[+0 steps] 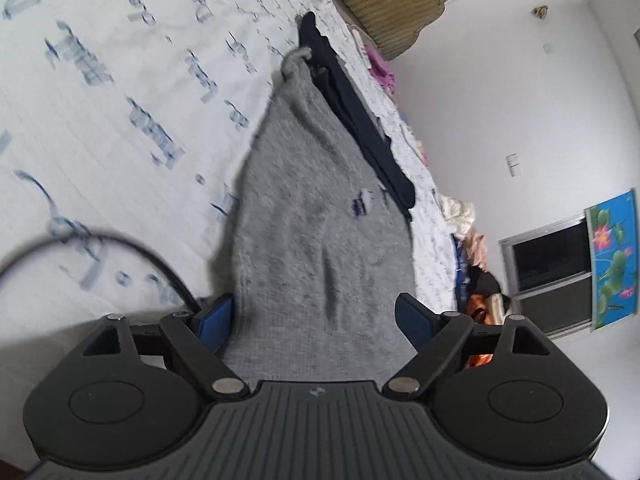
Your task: Fold small clothes
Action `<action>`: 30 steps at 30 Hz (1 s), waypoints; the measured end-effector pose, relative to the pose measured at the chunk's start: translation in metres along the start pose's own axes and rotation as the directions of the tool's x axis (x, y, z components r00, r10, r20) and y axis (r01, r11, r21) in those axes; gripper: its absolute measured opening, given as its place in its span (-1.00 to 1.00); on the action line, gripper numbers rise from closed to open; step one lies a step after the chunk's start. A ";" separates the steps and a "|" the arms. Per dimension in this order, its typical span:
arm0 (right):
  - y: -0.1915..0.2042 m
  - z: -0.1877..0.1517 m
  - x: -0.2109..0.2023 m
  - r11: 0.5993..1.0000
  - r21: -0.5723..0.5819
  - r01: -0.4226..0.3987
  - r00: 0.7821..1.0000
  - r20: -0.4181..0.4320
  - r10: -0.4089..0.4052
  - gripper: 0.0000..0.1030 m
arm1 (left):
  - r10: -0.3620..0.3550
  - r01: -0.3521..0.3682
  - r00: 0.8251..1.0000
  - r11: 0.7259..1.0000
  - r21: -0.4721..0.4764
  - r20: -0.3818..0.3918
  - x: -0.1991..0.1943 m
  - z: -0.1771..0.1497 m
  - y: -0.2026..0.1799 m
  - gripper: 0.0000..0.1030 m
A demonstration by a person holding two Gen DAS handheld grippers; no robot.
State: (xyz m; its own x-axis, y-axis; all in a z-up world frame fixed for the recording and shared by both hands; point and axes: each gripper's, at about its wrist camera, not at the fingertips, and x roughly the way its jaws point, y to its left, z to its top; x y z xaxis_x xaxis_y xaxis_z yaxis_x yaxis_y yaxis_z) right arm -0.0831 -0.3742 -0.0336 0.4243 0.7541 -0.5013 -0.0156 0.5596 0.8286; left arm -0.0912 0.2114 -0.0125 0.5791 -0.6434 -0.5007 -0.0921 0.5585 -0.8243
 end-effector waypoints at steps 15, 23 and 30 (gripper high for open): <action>-0.009 0.001 0.000 1.000 -0.008 -0.019 1.000 0.011 0.019 -0.18 | 0.061 -0.058 0.996 0.997 -0.060 0.060 -0.007 0.009 0.014 0.68; -0.006 0.002 0.001 1.000 -0.015 -0.015 1.000 0.006 0.015 -0.12 | -0.022 0.020 0.999 0.998 -0.052 -0.044 0.023 0.001 -0.003 0.67; -0.005 0.003 0.003 1.000 -0.010 -0.023 1.000 -0.006 0.023 -0.09 | 0.010 -0.019 0.994 0.997 -0.081 -0.113 0.037 -0.003 0.000 -0.38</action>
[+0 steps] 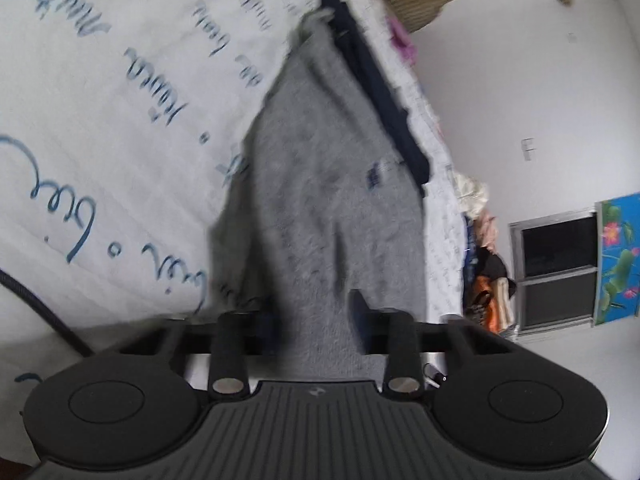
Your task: Fold small clothes
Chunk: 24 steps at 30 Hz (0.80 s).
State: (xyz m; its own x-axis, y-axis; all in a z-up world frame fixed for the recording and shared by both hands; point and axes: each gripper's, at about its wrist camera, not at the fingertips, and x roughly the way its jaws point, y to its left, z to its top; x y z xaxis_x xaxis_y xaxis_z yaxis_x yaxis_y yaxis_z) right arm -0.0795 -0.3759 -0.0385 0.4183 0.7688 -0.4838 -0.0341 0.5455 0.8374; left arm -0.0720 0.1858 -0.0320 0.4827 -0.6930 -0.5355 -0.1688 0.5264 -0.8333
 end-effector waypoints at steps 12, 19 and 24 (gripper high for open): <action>0.001 0.001 0.010 1.000 -0.021 0.015 1.000 -0.023 -0.016 -0.82 | 0.094 -0.093 0.995 0.995 0.038 -0.035 0.008 -0.001 0.001 -0.88; 0.004 -0.001 0.001 0.999 -0.035 -0.025 0.999 -0.025 0.024 -0.82 | 0.099 -0.095 0.995 0.986 0.140 -0.020 -0.005 -0.002 -0.019 -0.90; 0.004 0.006 -0.012 0.996 0.001 -0.094 0.995 0.015 0.094 -0.81 | 0.063 -0.062 0.998 0.990 0.129 -0.001 -0.012 0.008 -0.023 -0.89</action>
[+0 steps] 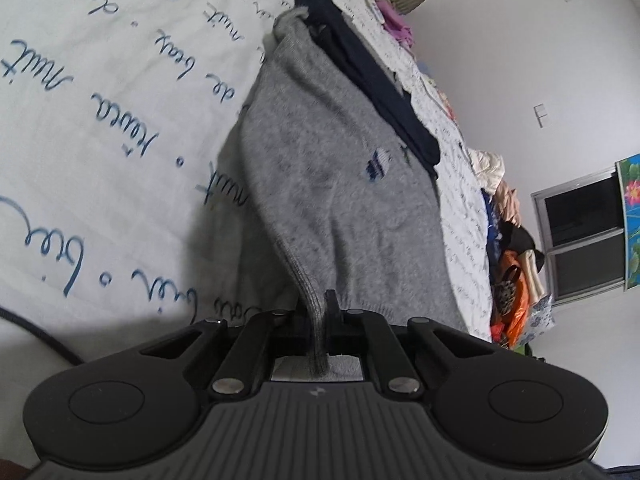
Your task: Fold small clothes
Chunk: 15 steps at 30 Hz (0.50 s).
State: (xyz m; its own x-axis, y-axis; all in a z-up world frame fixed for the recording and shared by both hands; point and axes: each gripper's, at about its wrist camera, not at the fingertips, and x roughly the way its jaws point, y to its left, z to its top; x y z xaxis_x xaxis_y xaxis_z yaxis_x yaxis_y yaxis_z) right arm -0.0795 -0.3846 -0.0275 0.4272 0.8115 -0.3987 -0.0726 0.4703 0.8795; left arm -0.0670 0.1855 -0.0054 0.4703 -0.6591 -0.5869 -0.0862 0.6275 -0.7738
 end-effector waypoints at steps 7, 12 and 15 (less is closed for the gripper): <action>0.025 0.033 -0.008 0.992 -0.037 -0.121 0.991 0.058 0.123 -0.81 | -0.085 0.081 0.993 0.996 0.041 0.083 -0.011 0.030 -0.025 -0.89; 0.039 0.071 -0.003 0.984 -0.087 -0.157 0.982 0.097 0.165 -0.81 | -0.151 0.142 0.980 0.987 0.077 0.129 -0.005 0.062 -0.042 -0.89; 0.042 0.098 0.005 0.979 -0.107 -0.171 0.975 0.122 0.184 -0.81 | -0.179 0.170 0.971 0.983 0.070 0.158 0.006 0.086 -0.046 -0.89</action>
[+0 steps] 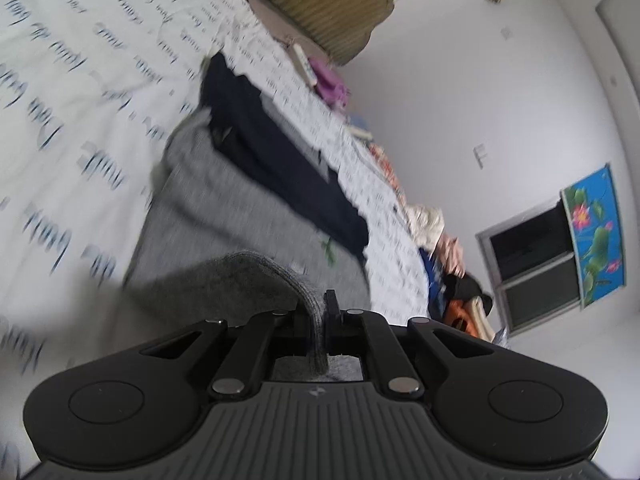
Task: Fold small clothes
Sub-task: 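Lift and fold the grey sweater side inward with both grippers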
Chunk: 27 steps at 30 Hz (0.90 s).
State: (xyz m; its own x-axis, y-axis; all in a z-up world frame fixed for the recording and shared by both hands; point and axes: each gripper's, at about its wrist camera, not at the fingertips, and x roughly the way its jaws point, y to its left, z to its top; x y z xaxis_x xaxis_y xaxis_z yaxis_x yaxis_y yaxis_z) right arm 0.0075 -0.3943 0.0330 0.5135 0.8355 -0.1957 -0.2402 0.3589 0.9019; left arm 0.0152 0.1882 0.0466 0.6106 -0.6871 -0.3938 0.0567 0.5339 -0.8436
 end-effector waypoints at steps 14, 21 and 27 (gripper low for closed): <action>-0.044 0.143 0.085 0.999 0.010 -0.049 0.993 0.104 0.048 -0.80 | -0.012 0.009 0.997 0.999 0.044 0.074 0.094 0.136 -0.014 -0.89; -0.067 0.211 0.137 0.999 0.033 -0.022 0.989 0.146 0.017 -0.80 | 0.059 -0.066 0.989 0.996 0.053 0.134 0.149 0.197 -0.005 -0.89; -0.138 0.237 0.181 0.961 0.255 0.104 0.982 0.124 -0.140 -0.59 | 0.213 -0.220 0.972 0.973 0.066 0.096 0.199 0.210 0.038 -0.87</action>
State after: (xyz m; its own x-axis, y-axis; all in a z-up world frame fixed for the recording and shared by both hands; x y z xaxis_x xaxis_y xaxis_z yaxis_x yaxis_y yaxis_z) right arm 0.3288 -0.3914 -0.0358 0.6400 0.7192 -0.2705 0.0328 0.3261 0.9448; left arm 0.3046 0.1756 0.0125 0.6816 -0.5067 -0.5279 -0.0273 0.7033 -0.7103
